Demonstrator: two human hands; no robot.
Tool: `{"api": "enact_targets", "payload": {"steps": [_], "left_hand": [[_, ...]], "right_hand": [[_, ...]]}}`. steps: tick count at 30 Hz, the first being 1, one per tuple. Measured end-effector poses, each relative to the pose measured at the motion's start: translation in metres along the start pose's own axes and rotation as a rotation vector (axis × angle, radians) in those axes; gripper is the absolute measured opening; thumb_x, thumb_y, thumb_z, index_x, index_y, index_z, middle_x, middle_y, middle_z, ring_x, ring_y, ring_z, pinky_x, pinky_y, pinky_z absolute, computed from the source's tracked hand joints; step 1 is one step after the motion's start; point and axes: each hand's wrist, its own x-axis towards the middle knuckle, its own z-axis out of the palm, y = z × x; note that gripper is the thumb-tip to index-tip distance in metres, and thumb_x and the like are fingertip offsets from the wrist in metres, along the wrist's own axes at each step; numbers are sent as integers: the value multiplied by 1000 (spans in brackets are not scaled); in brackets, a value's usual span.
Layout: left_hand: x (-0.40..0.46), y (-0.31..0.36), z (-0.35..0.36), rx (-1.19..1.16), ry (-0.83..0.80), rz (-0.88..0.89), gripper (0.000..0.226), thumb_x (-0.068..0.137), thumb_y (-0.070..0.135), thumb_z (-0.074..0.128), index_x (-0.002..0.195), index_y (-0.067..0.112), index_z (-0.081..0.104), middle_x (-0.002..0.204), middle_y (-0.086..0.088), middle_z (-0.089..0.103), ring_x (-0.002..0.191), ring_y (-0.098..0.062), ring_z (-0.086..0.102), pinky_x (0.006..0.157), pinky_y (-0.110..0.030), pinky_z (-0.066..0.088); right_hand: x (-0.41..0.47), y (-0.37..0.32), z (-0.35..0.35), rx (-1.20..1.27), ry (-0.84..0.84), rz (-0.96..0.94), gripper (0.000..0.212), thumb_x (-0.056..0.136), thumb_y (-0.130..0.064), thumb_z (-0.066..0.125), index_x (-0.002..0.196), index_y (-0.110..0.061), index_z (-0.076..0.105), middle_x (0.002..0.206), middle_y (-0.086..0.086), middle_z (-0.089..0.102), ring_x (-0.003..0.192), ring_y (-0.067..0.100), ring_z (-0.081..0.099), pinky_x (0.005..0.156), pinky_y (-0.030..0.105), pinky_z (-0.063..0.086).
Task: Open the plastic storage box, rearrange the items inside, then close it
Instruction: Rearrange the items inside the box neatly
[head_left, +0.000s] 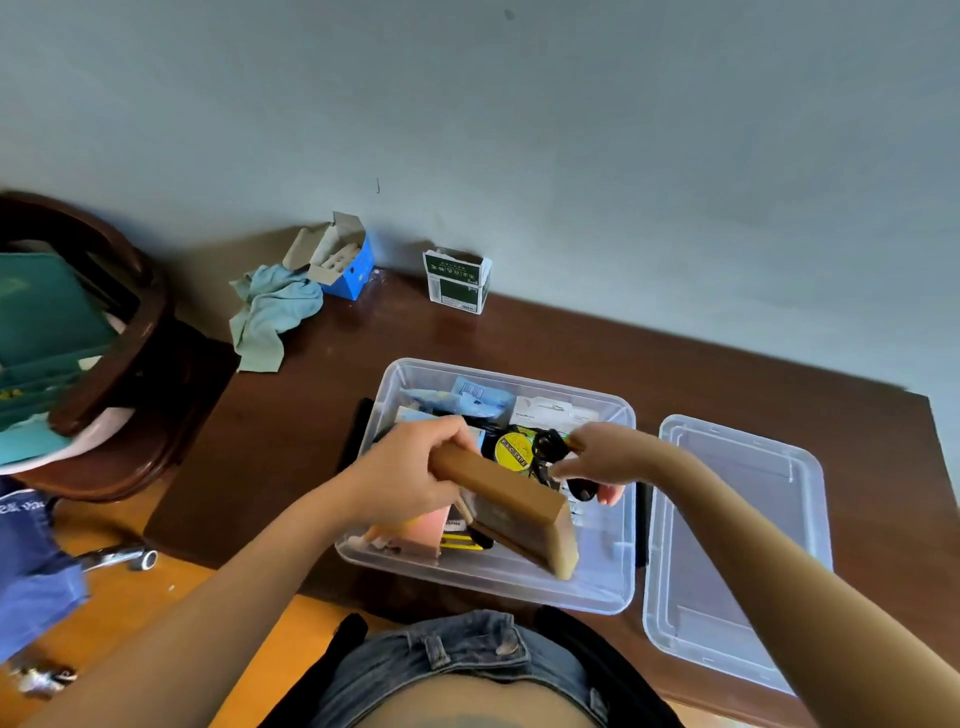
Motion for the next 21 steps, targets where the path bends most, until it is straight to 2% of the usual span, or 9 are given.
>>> {"api": "enact_targets", "payload": {"steps": [2, 4, 6, 8, 11, 14, 16, 18, 21], "left_hand": [[1, 2, 13, 212, -104, -25, 24, 74, 14, 60, 88, 33, 54, 76, 11, 55, 69, -7, 51, 70, -38, 41], [1, 2, 26, 335, -187, -26, 22, 77, 20, 59, 91, 35, 50, 73, 10, 52, 65, -3, 51, 66, -29, 34], [1, 0, 39, 308, -258, 15, 21, 80, 16, 60, 93, 28, 48, 68, 7, 54, 55, -2, 49, 54, -19, 32], [0, -3, 48, 304, -295, 34, 20, 82, 14, 59, 95, 23, 47, 66, 3, 54, 51, -3, 47, 48, -18, 32], [0, -11, 56, 316, -327, 12, 22, 84, 11, 57, 102, 16, 45, 60, 7, 40, 49, 4, 43, 47, -15, 32], [4, -18, 67, 372, -385, -21, 27, 84, 10, 53, 101, 24, 38, 72, 1, 45, 58, -3, 43, 50, -21, 29], [8, -22, 75, 402, -426, -59, 29, 84, 11, 52, 99, 28, 34, 88, -4, 52, 70, -13, 47, 61, -33, 37], [13, -25, 80, 411, -454, -84, 28, 85, 12, 53, 99, 27, 34, 96, -5, 52, 75, -15, 47, 64, -34, 37], [18, -28, 83, 379, -481, -100, 26, 87, 14, 56, 106, 20, 40, 96, 1, 49, 69, -4, 42, 57, -20, 31]], "right_hand": [[8, -13, -2, -12, 6, -16, 30, 89, -43, 56, 79, -16, 53, 68, -2, 67, 47, 8, 63, 53, 19, 47], [17, -29, 3, -1, 5, -29, 31, 89, -43, 57, 77, -15, 52, 67, -3, 66, 48, 7, 63, 53, 20, 44], [25, -44, 10, 50, 61, -59, 29, 89, -39, 58, 84, -11, 54, 76, 4, 70, 59, 12, 66, 58, 25, 48], [27, -53, 16, 81, 150, -100, 30, 89, -35, 59, 95, -6, 56, 89, 11, 67, 77, 22, 64, 69, 31, 47], [23, -48, 19, 56, 176, -99, 29, 90, -37, 56, 89, -7, 56, 85, 9, 56, 80, 24, 51, 65, 31, 37], [15, -29, 20, 2, 141, -60, 42, 93, -41, 51, 120, -9, 56, 116, 10, 60, 103, 25, 55, 83, 32, 45], [9, -18, 20, 35, 149, -60, 48, 94, -36, 52, 131, -7, 50, 127, 9, 57, 112, 25, 54, 96, 37, 45], [3, -11, 21, 82, 159, -75, 40, 95, -30, 53, 127, -6, 54, 124, 10, 60, 109, 24, 57, 97, 38, 46], [-3, -11, 21, 71, 167, -96, 34, 96, -27, 50, 116, -2, 62, 117, 11, 65, 104, 25, 60, 94, 39, 48]]}}
